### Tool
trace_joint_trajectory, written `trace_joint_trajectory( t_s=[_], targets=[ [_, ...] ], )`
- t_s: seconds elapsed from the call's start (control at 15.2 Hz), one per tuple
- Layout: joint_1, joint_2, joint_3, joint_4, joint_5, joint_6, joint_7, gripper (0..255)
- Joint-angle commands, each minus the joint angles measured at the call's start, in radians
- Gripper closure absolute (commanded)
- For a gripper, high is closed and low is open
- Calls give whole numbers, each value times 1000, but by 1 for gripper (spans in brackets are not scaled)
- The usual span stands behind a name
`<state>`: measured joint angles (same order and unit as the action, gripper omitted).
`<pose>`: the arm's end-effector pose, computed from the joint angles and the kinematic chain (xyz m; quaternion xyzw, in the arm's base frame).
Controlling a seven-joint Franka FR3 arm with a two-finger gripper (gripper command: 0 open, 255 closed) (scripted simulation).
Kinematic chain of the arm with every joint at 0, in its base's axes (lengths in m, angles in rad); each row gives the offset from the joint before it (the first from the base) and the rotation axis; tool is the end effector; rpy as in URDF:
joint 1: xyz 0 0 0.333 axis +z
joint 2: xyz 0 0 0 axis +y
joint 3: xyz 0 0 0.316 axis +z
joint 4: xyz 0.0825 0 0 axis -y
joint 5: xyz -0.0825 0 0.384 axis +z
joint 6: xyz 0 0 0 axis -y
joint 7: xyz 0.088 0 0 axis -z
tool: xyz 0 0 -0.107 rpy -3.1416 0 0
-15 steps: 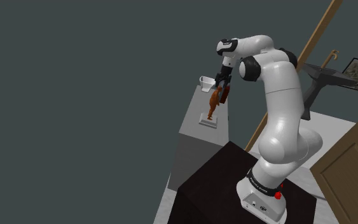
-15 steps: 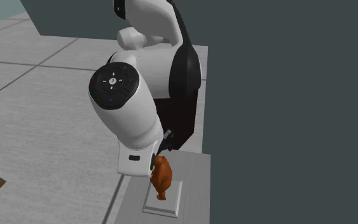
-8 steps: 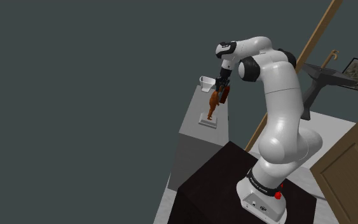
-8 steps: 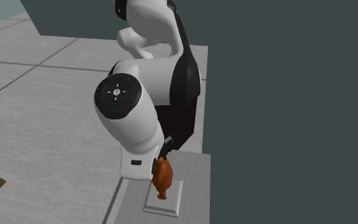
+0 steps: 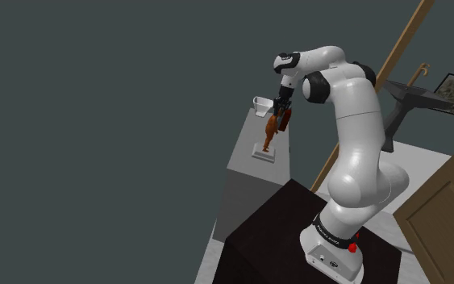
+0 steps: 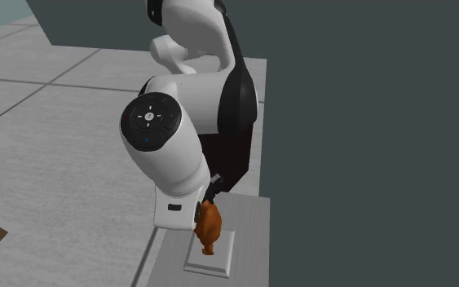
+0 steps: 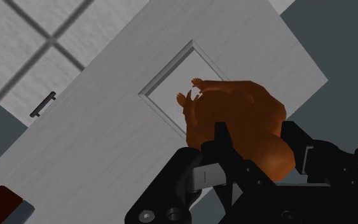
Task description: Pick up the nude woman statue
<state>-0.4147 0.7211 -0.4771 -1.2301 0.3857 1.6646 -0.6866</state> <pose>0.5378 -0.4714 0.3576 -0.9883 0.1050 0.0535 0.0966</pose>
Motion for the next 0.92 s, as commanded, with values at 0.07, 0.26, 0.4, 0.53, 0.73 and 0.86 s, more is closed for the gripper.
trace_joint_trajectory(
  t_s=[0.07,0.26,0.4,0.53,0.73,0.86],
  targets=[
    [-5,-5,-2,27,-3,-30,5,255],
    [-9,-12,-4,58,-7,-66,12,255],
    [-13,-15,-5,81,-9,-90,16,255],
    [-18,-17,-5,106,-10,-116,20,255],
    [-26,-17,-5,148,-11,-155,27,255],
    [-33,-15,-5,179,-11,-183,32,255]
  ],
)
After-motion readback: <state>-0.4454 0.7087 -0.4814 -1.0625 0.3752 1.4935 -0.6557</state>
